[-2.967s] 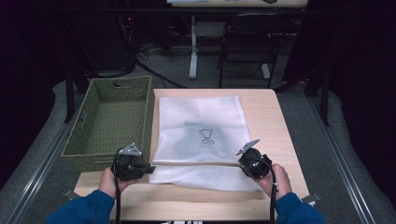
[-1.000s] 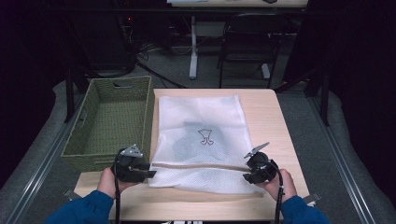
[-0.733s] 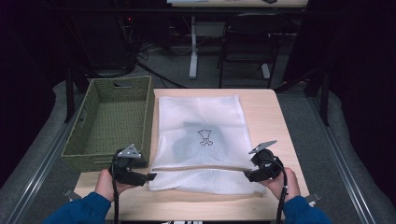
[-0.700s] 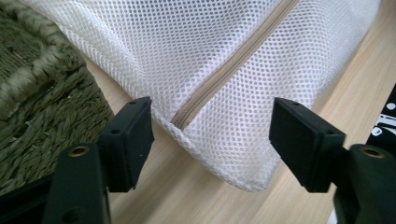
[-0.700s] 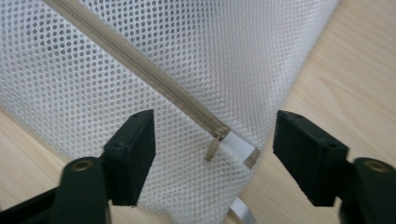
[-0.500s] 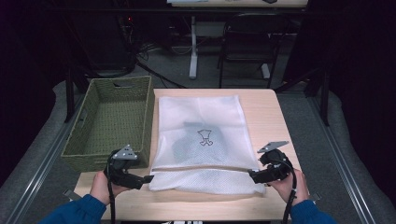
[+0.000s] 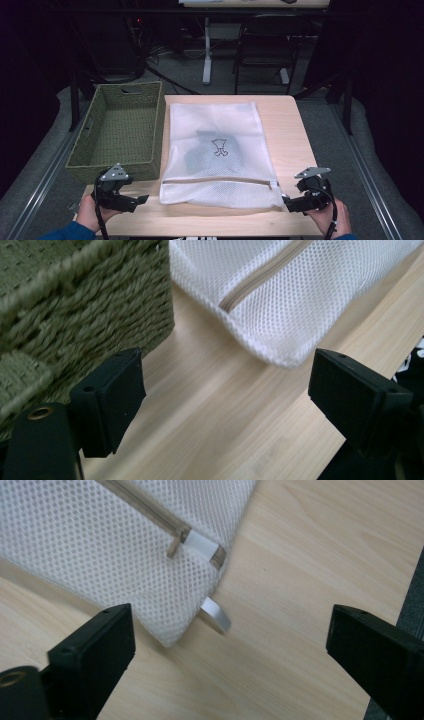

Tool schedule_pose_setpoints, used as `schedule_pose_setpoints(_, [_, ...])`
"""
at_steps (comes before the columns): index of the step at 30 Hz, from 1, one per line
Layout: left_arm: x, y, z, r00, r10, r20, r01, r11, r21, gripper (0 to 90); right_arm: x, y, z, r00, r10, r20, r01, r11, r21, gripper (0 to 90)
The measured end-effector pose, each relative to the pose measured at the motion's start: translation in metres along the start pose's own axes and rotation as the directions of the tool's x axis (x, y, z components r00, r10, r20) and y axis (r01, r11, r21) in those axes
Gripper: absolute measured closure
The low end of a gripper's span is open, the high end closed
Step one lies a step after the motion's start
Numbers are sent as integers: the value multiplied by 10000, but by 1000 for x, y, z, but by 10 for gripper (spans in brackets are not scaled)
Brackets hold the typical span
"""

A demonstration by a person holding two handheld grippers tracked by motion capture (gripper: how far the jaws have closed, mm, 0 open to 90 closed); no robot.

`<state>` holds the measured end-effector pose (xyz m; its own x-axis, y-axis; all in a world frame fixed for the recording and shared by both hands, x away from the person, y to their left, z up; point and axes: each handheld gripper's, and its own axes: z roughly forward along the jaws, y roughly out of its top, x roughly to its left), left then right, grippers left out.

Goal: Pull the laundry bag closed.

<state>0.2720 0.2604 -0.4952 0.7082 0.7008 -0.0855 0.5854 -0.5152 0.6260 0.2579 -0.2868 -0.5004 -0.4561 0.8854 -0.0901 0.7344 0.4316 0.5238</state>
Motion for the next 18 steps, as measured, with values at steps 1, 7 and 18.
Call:
schedule_pose_setpoints(1, [0,0,0,10000,0,0,0,10000,0,150,0,0,0,10000,0,0,0,10000,0,41])
schedule_pose_setpoints(7, [0,-11,-5,9995,69,-298,-63,9998,202,143,-2,-9,1,9997,173,150,-173,9998,40,0])
schedule_pose_setpoints(18, [1,-11,-2,9998,66,-190,-63,9998,162,140,-5,-11,5,9996,179,212,-182,9998,126,0])
